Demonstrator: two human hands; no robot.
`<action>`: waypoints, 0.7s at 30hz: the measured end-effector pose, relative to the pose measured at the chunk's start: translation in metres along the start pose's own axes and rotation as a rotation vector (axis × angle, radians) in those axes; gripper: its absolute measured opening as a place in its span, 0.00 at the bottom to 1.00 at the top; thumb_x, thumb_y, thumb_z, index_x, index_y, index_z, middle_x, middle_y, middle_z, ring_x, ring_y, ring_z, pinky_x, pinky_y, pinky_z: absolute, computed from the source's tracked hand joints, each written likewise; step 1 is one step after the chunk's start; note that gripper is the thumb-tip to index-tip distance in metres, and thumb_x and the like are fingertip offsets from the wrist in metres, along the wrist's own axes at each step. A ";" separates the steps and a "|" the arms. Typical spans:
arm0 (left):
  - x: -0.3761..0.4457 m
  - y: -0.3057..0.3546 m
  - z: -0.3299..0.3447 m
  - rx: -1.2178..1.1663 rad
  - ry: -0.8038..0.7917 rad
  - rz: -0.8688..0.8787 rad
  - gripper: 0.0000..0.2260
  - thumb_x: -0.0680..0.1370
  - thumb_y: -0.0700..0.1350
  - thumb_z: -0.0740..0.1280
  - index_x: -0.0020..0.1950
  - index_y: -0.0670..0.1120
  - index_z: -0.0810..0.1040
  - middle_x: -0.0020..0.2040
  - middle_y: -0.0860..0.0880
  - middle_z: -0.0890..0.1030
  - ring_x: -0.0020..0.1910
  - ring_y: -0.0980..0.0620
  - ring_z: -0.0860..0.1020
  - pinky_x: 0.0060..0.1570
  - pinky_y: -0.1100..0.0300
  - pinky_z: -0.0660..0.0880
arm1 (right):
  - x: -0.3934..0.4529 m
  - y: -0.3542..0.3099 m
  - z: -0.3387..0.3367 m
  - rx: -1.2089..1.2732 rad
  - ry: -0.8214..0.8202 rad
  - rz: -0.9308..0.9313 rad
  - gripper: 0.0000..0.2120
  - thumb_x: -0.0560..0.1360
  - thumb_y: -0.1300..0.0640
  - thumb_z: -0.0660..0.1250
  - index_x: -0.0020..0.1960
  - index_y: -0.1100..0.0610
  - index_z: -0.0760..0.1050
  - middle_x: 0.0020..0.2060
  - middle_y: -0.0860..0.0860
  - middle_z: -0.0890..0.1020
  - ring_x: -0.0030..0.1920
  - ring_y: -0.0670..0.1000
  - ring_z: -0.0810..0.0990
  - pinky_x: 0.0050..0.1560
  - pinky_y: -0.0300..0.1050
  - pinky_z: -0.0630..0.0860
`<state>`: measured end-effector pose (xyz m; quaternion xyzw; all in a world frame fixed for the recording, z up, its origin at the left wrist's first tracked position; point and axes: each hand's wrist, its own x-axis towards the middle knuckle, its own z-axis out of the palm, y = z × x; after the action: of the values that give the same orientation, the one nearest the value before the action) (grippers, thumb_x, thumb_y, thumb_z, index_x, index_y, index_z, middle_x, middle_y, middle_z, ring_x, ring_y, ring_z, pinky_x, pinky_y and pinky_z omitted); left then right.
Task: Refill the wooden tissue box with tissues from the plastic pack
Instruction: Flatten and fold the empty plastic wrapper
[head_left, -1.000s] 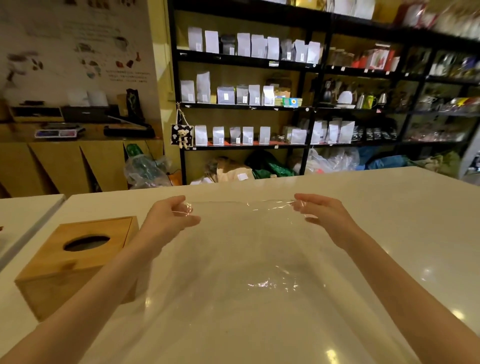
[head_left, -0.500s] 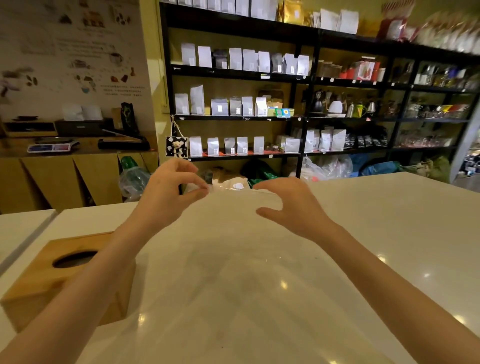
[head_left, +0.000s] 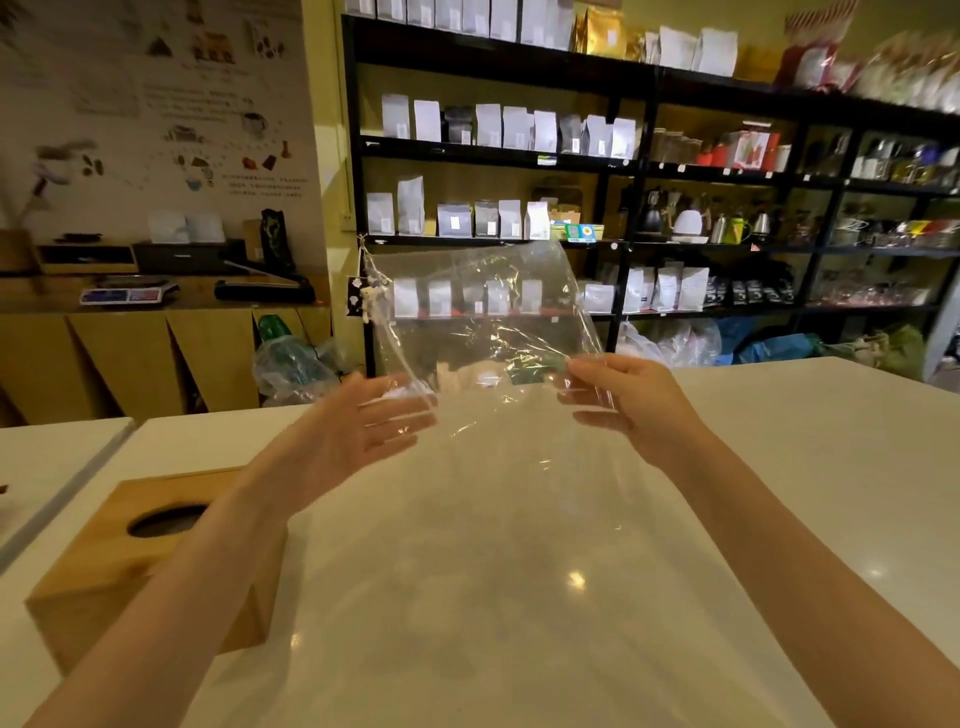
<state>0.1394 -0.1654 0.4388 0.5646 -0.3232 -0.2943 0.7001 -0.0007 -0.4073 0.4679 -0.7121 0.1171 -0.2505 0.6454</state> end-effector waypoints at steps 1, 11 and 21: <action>0.001 -0.001 0.005 0.074 0.009 -0.012 0.37 0.60 0.59 0.75 0.65 0.46 0.72 0.59 0.43 0.81 0.55 0.47 0.82 0.48 0.59 0.80 | 0.000 0.006 0.002 0.040 0.014 0.049 0.04 0.73 0.58 0.68 0.42 0.56 0.81 0.33 0.49 0.85 0.34 0.46 0.84 0.30 0.37 0.78; 0.000 -0.008 0.018 0.183 0.154 -0.065 0.16 0.72 0.51 0.64 0.57 0.45 0.77 0.51 0.43 0.84 0.43 0.48 0.85 0.35 0.60 0.81 | -0.001 0.057 0.020 0.160 0.146 0.244 0.02 0.71 0.61 0.70 0.43 0.60 0.80 0.30 0.51 0.84 0.29 0.47 0.82 0.27 0.37 0.78; 0.002 -0.011 0.014 0.274 0.407 -0.033 0.14 0.76 0.39 0.64 0.61 0.40 0.74 0.42 0.43 0.85 0.34 0.54 0.84 0.34 0.61 0.82 | 0.002 0.053 0.016 0.187 -0.010 0.271 0.08 0.73 0.60 0.64 0.50 0.60 0.79 0.35 0.53 0.86 0.33 0.49 0.85 0.32 0.41 0.80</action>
<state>0.1297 -0.1777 0.4301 0.7070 -0.2030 -0.1394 0.6629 0.0177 -0.4022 0.4160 -0.6277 0.1850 -0.1674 0.7374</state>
